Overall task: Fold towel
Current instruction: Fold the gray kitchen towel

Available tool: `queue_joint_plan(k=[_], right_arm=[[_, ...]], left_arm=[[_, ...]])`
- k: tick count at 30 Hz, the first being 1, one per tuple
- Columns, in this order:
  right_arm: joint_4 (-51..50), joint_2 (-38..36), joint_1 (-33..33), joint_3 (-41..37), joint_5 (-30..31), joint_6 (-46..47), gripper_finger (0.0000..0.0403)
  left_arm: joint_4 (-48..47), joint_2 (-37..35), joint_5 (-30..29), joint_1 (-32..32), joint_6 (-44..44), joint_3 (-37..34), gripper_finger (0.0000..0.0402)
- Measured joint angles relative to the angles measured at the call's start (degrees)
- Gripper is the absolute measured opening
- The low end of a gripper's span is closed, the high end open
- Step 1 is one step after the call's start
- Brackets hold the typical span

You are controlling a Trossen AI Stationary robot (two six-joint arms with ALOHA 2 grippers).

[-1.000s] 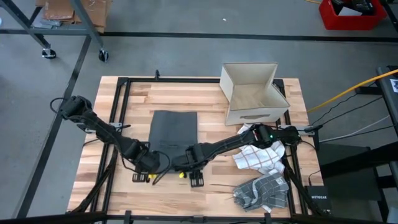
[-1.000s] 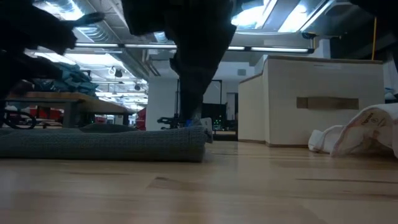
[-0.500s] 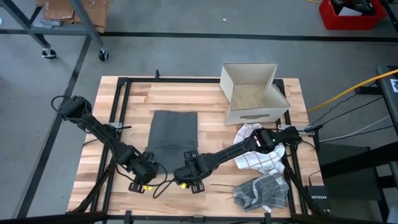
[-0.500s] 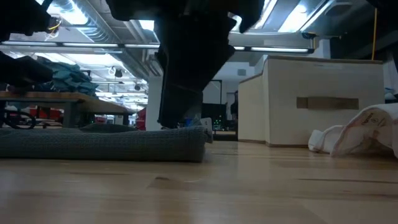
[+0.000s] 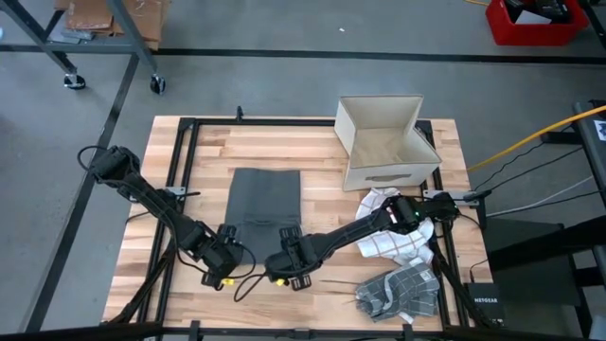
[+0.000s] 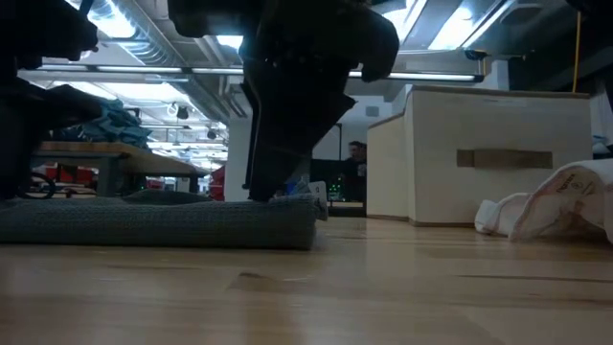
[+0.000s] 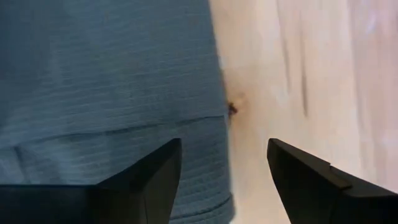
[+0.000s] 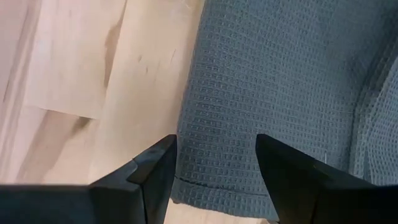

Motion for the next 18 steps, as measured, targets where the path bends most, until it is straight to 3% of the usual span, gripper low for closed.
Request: queue_joint_plan(k=[14, 18], right_arm=[[1.24, 3.77, 0.04, 0.04, -0.10, 0.13, 0.0222], [1.67, 4.22, 0.00, 0.15, 0.17, 0.14, 0.0219]], left_arm=[[1.05, 7.93, -1.53, -0.09, -2.43, 0.14, 0.0228], [1.14, 8.81, -1.92, -0.07, -2.42, 0.24, 0.0206]])
